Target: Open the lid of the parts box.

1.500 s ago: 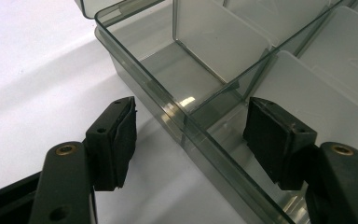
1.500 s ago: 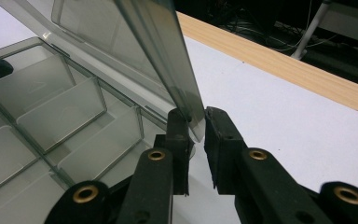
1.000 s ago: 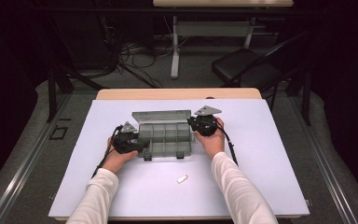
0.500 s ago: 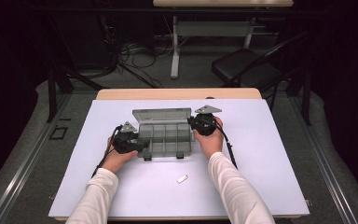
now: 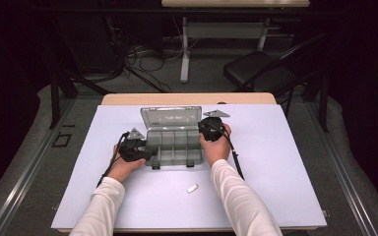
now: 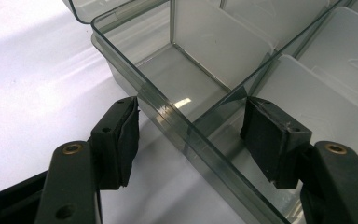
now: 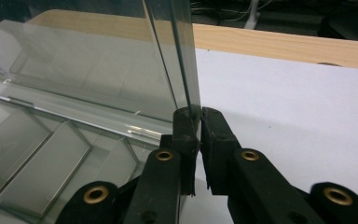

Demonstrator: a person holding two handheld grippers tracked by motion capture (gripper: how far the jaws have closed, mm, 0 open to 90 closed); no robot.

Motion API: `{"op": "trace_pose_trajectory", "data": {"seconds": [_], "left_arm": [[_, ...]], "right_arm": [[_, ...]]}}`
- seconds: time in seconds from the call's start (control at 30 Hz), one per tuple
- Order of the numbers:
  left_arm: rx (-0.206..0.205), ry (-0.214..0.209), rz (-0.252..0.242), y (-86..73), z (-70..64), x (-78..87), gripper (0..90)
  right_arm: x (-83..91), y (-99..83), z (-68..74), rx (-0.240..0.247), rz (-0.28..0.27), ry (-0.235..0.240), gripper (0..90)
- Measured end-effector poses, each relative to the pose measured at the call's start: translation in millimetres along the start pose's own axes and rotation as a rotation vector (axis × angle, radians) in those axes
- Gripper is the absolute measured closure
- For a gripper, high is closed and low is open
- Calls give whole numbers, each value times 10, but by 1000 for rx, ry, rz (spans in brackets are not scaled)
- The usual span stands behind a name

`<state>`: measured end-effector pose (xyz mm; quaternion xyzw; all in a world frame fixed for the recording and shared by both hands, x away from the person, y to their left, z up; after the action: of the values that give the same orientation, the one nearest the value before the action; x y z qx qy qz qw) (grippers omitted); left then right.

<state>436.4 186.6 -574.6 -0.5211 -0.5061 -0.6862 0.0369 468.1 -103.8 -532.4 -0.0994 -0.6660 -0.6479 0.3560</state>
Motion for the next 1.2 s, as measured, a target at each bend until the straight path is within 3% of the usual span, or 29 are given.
{"op": "trace_pose_trajectory", "data": {"seconds": [0.17, 0.37, 0.83, 1.2], "left_arm": [[1, -2, -1, 0, 3, -1, 369], [0, -2, 0, 0, 4, 0, 369], [1, -2, -1, -1, 4, -1, 370], [1, -3, -1, 0, 5, -1, 370]], "right_arm": [[-21, 23, 35, -60, 3, -33, 862], [-38, 55, 43, -95, 20, -45, 869], [-112, 110, 68, -127, 38, -87, 880], [-157, 148, 42, -143, 65, -84, 882]]}}
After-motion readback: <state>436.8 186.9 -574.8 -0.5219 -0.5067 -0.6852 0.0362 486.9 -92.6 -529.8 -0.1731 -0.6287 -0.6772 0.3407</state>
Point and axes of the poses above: each handheld gripper's, and its own axes: x roughly backward along the jaws, y roughly out of its top, z roughly to its left, the point moved 1 cm from there along -x, roughly forward along the jaws, and after that the axes turned 6 degrees about z, right-handed, at the moved point
